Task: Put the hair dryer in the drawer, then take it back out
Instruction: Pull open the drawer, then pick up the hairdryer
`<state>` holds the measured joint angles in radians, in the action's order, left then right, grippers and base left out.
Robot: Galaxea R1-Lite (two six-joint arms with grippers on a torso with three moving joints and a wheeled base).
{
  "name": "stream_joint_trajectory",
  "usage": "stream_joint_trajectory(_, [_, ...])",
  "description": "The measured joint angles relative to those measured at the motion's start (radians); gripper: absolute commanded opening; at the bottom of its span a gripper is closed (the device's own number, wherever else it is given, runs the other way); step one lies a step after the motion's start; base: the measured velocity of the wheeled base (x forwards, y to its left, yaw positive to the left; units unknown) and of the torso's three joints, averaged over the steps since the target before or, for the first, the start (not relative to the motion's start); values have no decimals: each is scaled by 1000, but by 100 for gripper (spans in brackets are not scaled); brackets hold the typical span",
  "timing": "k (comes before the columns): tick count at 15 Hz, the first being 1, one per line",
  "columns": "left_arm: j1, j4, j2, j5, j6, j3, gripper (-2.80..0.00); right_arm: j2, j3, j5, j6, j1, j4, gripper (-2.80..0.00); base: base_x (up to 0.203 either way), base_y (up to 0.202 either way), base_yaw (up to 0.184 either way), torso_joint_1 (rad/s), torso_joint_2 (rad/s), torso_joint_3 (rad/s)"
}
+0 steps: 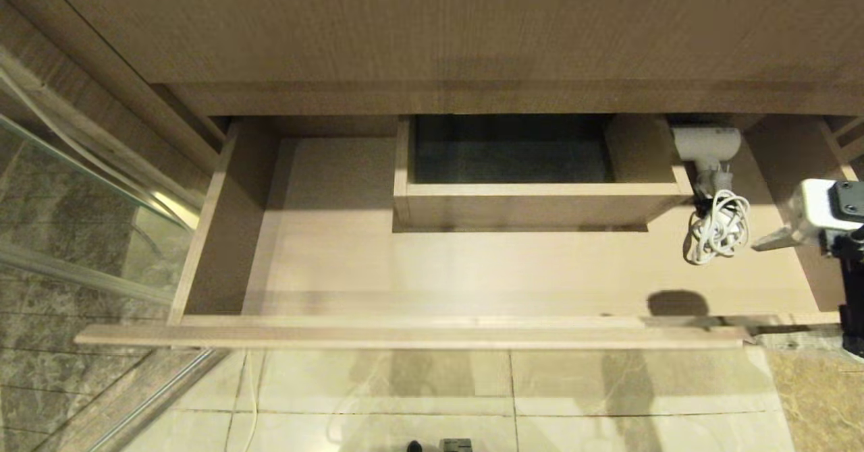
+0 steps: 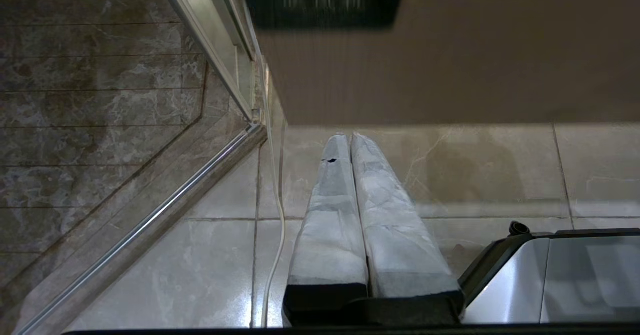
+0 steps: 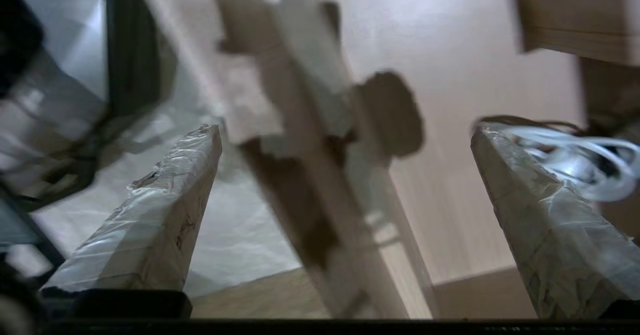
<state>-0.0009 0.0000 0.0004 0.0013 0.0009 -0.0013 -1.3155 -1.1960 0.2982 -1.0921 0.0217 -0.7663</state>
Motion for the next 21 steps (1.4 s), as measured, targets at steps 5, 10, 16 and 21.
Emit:
stream_joint_trajectory(5, [0,0,0,0,1,-1,-280,167,-13,-1,248,-88,-101,0,0,0,0,0,0,0])
stream_joint_trajectory(10, [0,0,0,0,1,0,-280,214,-39,-48,456,-273,-93,0,0,0,0,0,0,0])
stream_joint_trajectory(16, [0,0,0,0,0,0,-280,213,-45,-197,600,-346,-92,0,0,0,0,0,0,0])
stream_joint_trajectory(21, [0,0,0,0,0,0,-280,200,-49,-199,643,-366,-50,-280,0,0,0,0,0,0])
